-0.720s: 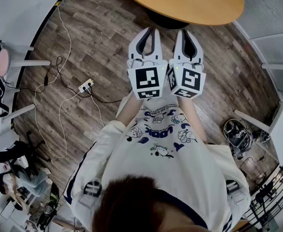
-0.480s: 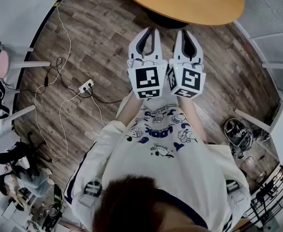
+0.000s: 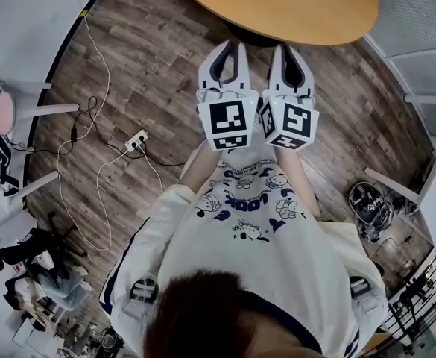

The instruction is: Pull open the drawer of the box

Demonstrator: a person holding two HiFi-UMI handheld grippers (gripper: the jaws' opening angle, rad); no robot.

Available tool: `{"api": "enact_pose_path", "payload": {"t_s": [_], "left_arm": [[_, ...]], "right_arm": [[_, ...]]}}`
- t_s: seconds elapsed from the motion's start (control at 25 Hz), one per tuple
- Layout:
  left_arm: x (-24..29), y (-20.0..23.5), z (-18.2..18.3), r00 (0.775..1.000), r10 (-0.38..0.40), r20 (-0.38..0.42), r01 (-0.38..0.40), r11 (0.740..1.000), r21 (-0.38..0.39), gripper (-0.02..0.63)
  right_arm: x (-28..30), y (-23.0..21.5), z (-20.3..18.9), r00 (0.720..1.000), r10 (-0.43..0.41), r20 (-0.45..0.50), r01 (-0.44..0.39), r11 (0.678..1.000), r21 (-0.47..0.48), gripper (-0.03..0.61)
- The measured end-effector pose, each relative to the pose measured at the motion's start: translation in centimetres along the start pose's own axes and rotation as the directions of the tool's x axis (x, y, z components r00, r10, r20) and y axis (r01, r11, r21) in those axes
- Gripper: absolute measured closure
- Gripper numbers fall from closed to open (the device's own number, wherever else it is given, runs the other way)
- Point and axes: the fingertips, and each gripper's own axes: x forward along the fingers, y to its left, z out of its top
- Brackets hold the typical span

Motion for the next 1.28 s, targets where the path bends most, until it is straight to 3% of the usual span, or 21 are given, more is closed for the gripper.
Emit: {"api": "enact_pose_path", "payload": {"t_s": [0.8,1.28], "left_arm": [[5.3,1.7,-1.1,0.995,-0.094,-0.046,0.094,0.996,0.005,0.569],[9.3,2.5,-1.8,0.995,-0.068,-0.078,0.068,0.998,-0.001,0.569]], "right_arm": [[5.3,-0.3,-1.7,0.996,-0.071,-0.051,0.073,0.997,0.035,0.537],[9.2,-1.7,-2.4,0.995,-0.055,-0.081,0.058,0.998,0.037,0.537]]}}
